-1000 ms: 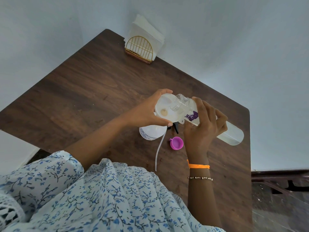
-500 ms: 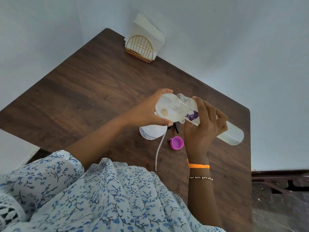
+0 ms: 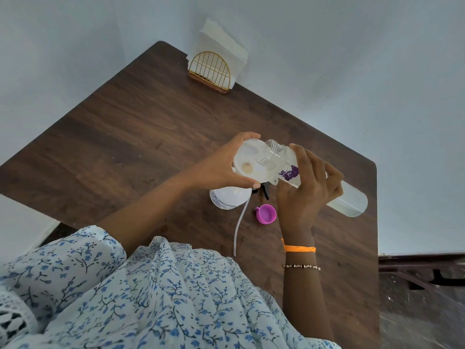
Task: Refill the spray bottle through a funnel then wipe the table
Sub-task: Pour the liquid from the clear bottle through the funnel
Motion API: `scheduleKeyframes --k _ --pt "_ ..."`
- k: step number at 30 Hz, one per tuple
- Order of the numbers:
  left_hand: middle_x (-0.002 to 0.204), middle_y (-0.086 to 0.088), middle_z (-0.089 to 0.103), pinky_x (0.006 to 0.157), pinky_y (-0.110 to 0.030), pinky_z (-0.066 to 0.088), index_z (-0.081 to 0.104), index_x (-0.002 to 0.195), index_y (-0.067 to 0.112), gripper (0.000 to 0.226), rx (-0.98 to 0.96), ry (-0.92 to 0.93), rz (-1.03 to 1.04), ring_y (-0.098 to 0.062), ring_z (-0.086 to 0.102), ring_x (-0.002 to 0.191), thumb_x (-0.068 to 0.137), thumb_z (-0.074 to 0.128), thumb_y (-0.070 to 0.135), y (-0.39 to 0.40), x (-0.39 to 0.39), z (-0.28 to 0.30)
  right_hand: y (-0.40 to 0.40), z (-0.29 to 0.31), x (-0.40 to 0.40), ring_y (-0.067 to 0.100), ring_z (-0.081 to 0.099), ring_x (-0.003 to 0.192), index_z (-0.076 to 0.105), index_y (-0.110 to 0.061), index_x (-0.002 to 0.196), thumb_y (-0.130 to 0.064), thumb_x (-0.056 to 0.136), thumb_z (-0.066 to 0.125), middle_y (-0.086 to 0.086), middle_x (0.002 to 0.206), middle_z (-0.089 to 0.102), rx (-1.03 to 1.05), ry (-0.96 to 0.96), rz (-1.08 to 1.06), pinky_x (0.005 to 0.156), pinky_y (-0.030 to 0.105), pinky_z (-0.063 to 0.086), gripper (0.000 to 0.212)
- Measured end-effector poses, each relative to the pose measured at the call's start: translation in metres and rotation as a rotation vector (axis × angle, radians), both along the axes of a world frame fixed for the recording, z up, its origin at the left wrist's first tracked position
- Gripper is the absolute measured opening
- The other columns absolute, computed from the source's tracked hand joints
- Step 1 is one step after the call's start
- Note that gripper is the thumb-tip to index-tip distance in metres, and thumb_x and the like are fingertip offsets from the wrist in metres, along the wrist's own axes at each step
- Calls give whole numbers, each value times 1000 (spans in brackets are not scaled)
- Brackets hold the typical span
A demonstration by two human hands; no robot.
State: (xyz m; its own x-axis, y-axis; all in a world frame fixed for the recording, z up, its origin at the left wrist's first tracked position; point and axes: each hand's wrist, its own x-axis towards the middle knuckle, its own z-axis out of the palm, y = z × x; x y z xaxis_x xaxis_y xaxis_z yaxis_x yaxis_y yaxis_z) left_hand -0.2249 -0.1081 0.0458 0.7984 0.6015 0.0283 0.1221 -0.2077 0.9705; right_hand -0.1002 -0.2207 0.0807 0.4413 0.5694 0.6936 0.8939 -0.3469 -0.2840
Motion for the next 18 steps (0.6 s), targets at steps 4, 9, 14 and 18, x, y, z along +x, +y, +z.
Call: scheduleKeyframes --k 4,9,14,18 --pt "117 46 30 76 5 37 25 131 46 88 6 3 -2 28 33 107 66 82 37 0 0 0 0 1 0 34 54 101 68 -16 110 6 58 78 1 109 68 -5 4 3 81 38 29 57" --pt "116 47 29 76 6 36 24 131 46 88 4 2 -2 29 32 107 66 82 38 0 -1 0 0 2 -1 34 55 100 68 -16 109 6 57 78 1 108 68 -8 -3 -1 81 37 28 57" --pt "117 47 30 76 6 36 24 129 48 87 1 2 -3 27 32 109 65 82 40 0 -1 1 0 0 0 32 52 102 67 -16 110 6 58 78 1 109 68 -4 17 -1 82 36 27 57" --pt "118 45 31 78 5 37 25 131 45 87 2 3 1 27 33 109 66 83 36 0 0 1 0 -1 1 25 46 106 67 -17 110 5 59 78 0 110 67 -1 29 -2 83 35 25 56"
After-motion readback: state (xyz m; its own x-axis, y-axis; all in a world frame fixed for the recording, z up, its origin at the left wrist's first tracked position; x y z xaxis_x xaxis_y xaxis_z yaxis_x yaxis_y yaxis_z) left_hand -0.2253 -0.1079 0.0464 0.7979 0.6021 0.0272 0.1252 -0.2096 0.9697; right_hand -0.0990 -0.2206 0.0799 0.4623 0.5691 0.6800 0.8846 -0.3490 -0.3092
